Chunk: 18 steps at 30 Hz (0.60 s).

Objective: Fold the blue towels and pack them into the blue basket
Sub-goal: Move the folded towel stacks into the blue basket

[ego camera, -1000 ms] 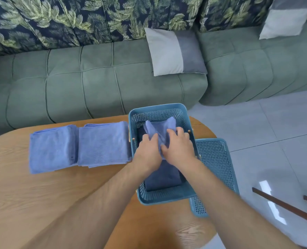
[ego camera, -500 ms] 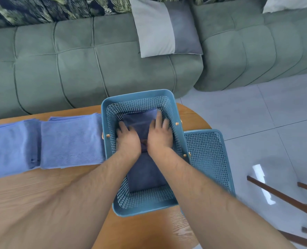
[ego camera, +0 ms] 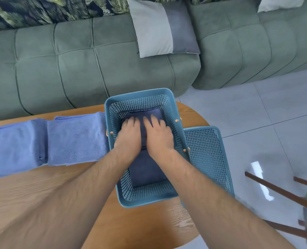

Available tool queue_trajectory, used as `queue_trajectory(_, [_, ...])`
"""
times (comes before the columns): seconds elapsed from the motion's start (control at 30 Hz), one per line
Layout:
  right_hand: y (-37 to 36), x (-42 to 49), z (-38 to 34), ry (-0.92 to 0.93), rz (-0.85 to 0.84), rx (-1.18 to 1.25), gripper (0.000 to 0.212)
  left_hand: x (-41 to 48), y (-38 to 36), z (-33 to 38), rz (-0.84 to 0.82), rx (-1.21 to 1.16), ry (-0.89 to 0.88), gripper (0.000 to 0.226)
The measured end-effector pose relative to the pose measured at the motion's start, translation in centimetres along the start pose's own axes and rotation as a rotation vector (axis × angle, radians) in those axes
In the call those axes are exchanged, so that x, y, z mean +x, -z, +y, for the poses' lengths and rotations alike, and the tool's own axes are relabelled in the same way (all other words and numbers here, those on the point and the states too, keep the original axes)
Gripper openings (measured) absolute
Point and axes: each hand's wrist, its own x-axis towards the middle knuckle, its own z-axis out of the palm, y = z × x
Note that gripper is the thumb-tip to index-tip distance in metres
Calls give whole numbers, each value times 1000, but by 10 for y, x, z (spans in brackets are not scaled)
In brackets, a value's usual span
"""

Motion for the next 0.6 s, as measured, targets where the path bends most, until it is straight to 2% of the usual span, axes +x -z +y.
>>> queue_trajectory(0.17, [38, -28, -25, 5, 229, -6, 65, -44, 46, -20, 333, -204, -60, 51])
queue_trajectory(0.3, [65, -39, -85, 93, 259, 31, 75, -84, 87, -61, 523, -184, -85, 40])
queue_trajectory(0.37, [71, -42, -126, 156, 204, 8, 85, -103, 89, -98, 458, -74, -14, 47])
queue_trajectory(0.43, [66, -41, -166, 215, 158, 42, 87, -121, 85, -139, 326, -77, 163, 52])
queue_trajectory(0.53, [50, -36, -223, 291, 90, 106, 82, -143, 74, -196, 205, -103, 329, 45])
queue_trajectory(0.6, [38, -35, -254, 327, 42, 146, 75, -154, 68, -224, 137, -80, 350, 42])
